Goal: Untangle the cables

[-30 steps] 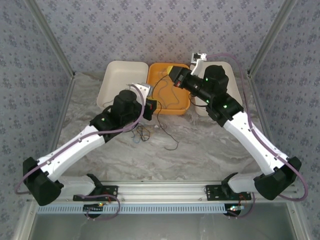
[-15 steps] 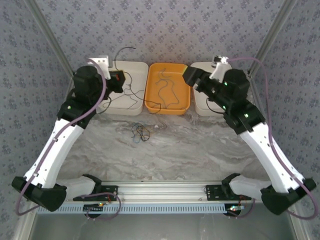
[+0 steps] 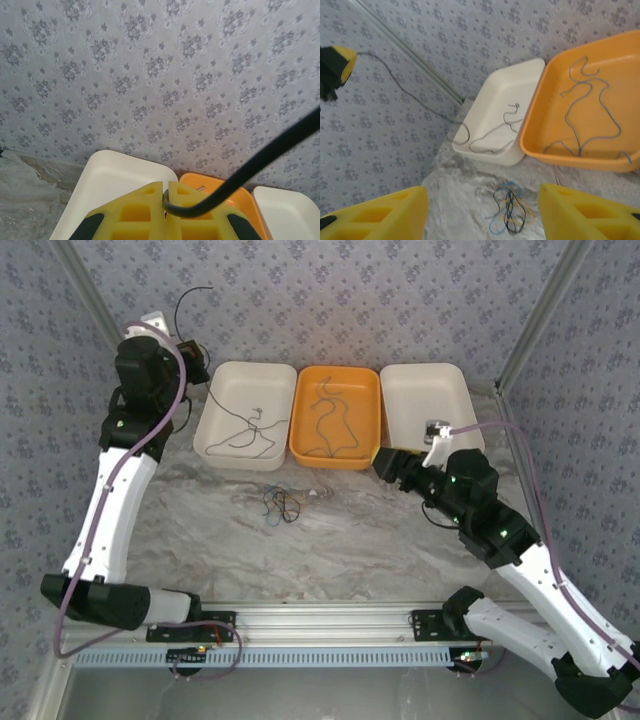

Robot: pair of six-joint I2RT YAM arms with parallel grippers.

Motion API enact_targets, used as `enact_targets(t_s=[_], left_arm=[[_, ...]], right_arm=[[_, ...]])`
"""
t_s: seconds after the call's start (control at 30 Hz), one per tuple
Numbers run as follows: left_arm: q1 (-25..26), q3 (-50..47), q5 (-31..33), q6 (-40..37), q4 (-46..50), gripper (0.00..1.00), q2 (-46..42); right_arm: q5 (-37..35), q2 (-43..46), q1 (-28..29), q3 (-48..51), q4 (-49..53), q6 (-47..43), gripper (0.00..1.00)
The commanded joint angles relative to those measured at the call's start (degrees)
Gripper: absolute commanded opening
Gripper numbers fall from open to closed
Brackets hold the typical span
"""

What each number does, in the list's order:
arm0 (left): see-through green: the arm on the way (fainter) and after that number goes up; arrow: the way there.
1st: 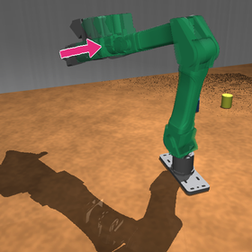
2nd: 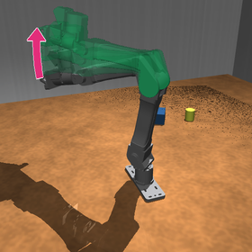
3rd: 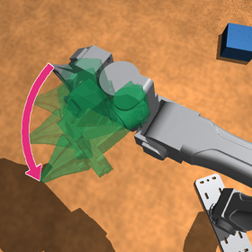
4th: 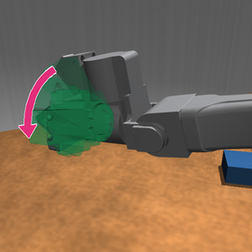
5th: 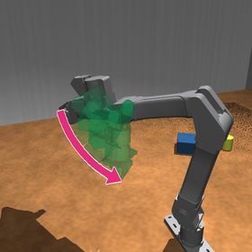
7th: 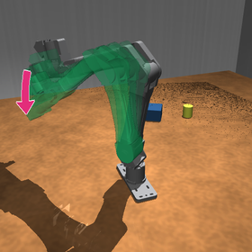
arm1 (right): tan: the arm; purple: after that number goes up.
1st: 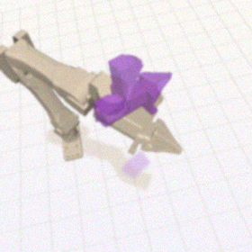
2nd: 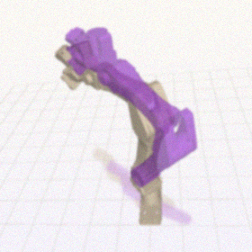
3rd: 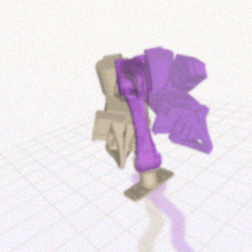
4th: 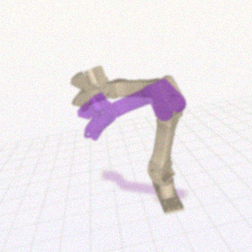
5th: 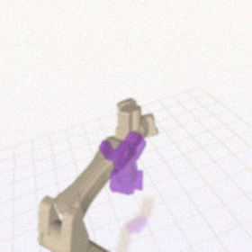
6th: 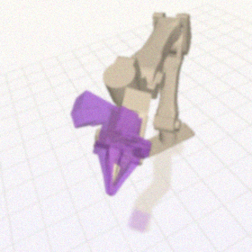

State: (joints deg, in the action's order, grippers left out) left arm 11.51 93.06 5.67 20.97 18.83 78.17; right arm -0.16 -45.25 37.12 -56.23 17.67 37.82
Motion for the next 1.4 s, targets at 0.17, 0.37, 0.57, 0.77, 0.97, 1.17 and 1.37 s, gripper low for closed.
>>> enact_targets(t_s=[0.17,0.37,0.57,0.77,0.97,1.17,1.37], left_arm=[[-2.43,-1.94,-0.39,1.02,-6.30,0.00,7.99],[-2.76,0.10,-1.67,0.12,-1.82,0.00,16.30],[-2.89,-0.47,-4.22,0.39,1.42,0.00,25.28],[-2.89,8.63,-4.12,0.67,11.15,0.00,36.52],[-2.98,25.45,-2.67,0.90,26.41,0.00,49.83],[-2.92,39.14,-1.14,0.89,37.01,0.47,57.30],[-2.02,31.05,0.92,2.82,31.94,0.64,46.34]], right_arm=[[-3.03,3.76,4.24,4.79,0.82,0.14,0.62],[-2.75,6.74,9.49,8.98,-4.07,-3.18,0.97],[-11.02,8.21,17.59,7.94,-6.38,-10.54,0.99],[-13.37,5.96,19.47,6.20,-5.43,-11.64,0.99],[-13.46,3.87,19.83,6.51,-6.08,-10.58,0.99],[-13.59,2.26,19.93,6.08,-5.61,-9.96,0.99],[-16.12,2.00,19.99,6.30,-3.96,-10.16,0.98]])
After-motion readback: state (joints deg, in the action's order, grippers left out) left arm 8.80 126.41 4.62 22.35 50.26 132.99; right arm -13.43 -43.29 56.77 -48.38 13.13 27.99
